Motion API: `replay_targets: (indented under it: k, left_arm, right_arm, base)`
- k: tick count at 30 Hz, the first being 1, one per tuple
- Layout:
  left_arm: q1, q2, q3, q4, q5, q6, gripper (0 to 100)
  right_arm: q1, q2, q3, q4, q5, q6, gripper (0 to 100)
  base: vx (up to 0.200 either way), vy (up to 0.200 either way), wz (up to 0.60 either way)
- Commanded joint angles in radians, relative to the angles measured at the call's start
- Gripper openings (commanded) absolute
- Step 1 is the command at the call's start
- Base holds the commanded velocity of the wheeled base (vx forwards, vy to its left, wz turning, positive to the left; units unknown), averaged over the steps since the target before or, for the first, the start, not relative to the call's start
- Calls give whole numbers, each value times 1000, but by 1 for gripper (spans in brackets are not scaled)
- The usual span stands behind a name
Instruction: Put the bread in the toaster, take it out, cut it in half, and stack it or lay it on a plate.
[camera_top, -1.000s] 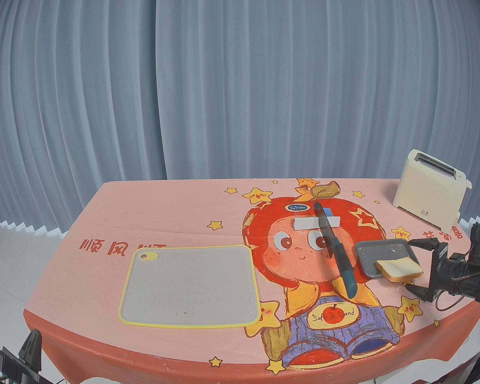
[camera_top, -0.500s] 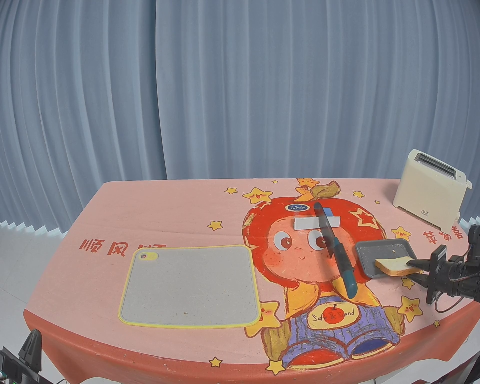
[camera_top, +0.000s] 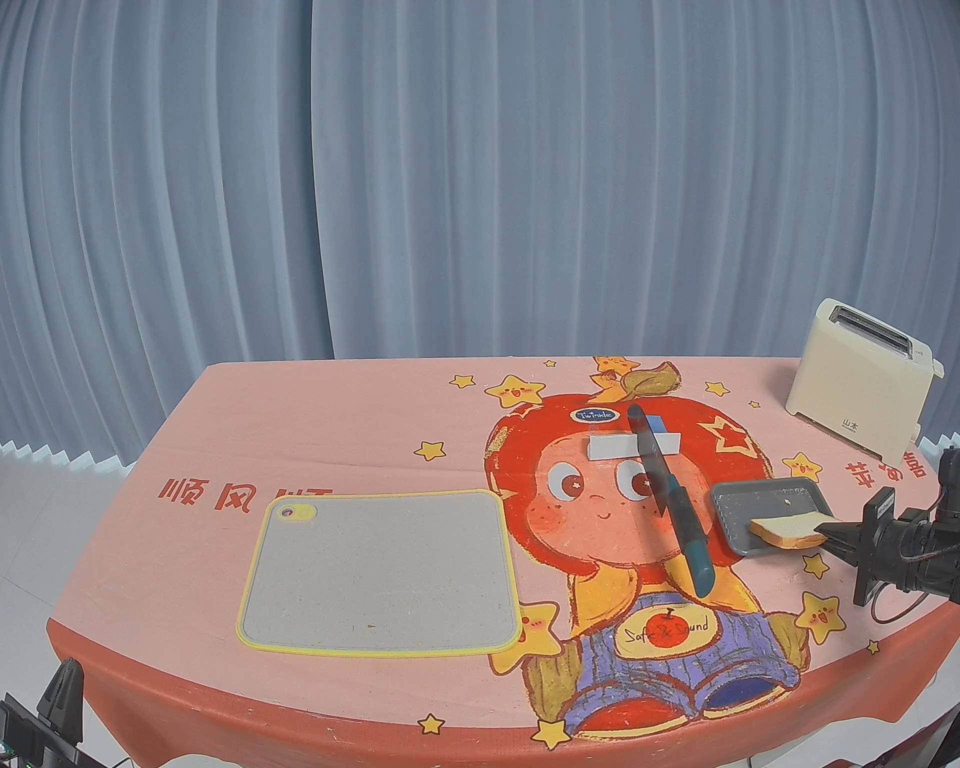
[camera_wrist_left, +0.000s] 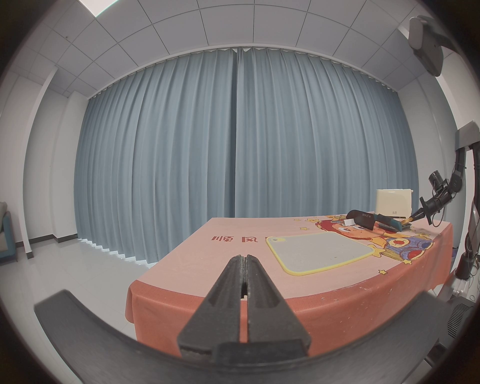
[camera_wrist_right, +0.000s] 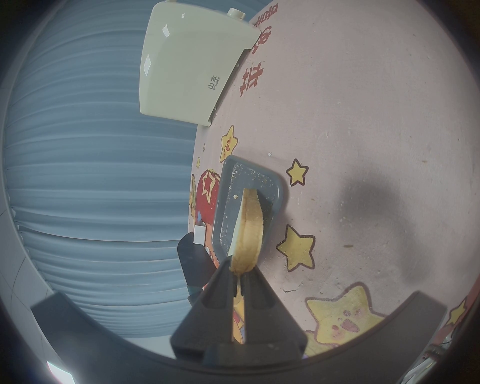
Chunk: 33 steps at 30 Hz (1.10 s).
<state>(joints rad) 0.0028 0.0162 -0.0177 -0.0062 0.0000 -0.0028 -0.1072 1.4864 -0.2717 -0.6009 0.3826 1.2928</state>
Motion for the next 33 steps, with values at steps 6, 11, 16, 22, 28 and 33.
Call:
replay_targets:
  k: [6, 11, 16, 22, 28, 33]
  left_arm:
    - [0, -16, 18, 0, 0, 0, 0]
    - [0, -16, 18, -1, 0, 0, 0]
    - [0, -16, 18, -1, 0, 0, 0]
    - [0, -16, 18, -1, 0, 0, 0]
    - [0, -16, 18, 0, 0, 0, 0]
    - [0, -16, 18, 0, 2, 0, 0]
  right_arm:
    - [-28, -83, -17, 1, 2, -1, 0]
    - [-26, -149, -26, 1, -7, -6, 0]
    - [-23, -248, -61, 16, -8, -20, 0]
    - [-17, -307, -66, 19, -11, -159, 0]
    - [1, -374, -47, 18, -13, -351, 0]
    - [-3, -463, -23, 19, -16, -567, 0]
  base:
    - [0, 0, 0]
    - [0, 0, 0]
    - [0, 0, 0]
    - [0, 0, 0]
    - [0, 0, 0]
    - [0, 0, 0]
